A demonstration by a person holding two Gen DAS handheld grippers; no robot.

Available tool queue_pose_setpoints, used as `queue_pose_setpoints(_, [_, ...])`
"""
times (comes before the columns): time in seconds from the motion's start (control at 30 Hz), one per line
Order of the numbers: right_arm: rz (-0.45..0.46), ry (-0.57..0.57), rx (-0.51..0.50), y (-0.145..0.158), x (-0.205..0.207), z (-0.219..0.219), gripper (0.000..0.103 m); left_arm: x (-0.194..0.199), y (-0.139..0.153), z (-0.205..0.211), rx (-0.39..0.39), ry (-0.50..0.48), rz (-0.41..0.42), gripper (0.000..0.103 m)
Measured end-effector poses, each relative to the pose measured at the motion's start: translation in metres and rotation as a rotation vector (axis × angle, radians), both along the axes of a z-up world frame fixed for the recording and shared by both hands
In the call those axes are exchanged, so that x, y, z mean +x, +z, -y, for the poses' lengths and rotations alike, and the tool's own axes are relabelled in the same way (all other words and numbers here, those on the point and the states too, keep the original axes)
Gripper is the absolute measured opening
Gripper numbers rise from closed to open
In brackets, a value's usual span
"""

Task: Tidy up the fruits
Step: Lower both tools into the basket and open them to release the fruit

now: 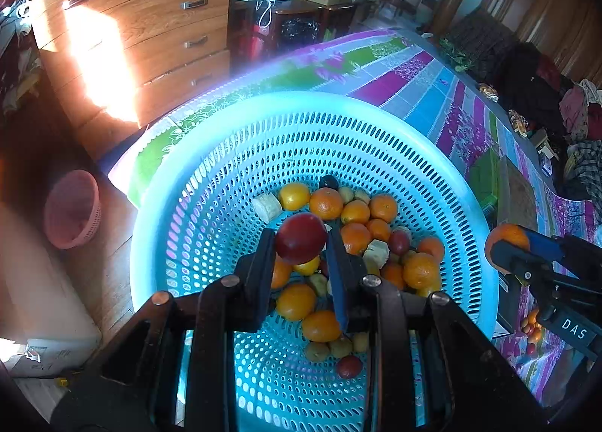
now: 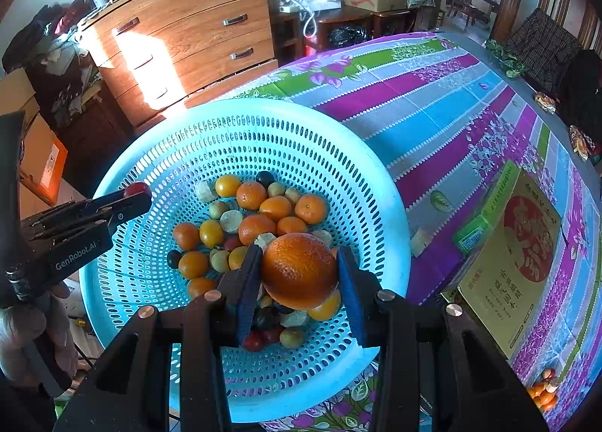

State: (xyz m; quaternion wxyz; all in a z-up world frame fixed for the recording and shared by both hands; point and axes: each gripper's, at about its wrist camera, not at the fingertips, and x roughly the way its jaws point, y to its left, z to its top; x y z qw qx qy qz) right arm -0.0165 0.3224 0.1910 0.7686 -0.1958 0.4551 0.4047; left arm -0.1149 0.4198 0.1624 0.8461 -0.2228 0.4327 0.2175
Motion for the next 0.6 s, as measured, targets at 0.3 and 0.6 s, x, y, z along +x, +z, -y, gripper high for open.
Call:
queue_pose_setpoints(0.3, [-0.005,0.005,-0.004,-0.0029,0.0,-0.0018,0.044,0.0009,-0.0032,0.0036,-0.002,0.0,-0.011,0.028])
queue_pose_setpoints(0.6, [-0.003,0.01,-0.008,-0.006,0.0004,-0.0039,0.046,0.0005,-0.006,0.0017,-0.025,0.003,-0.011,0.047])
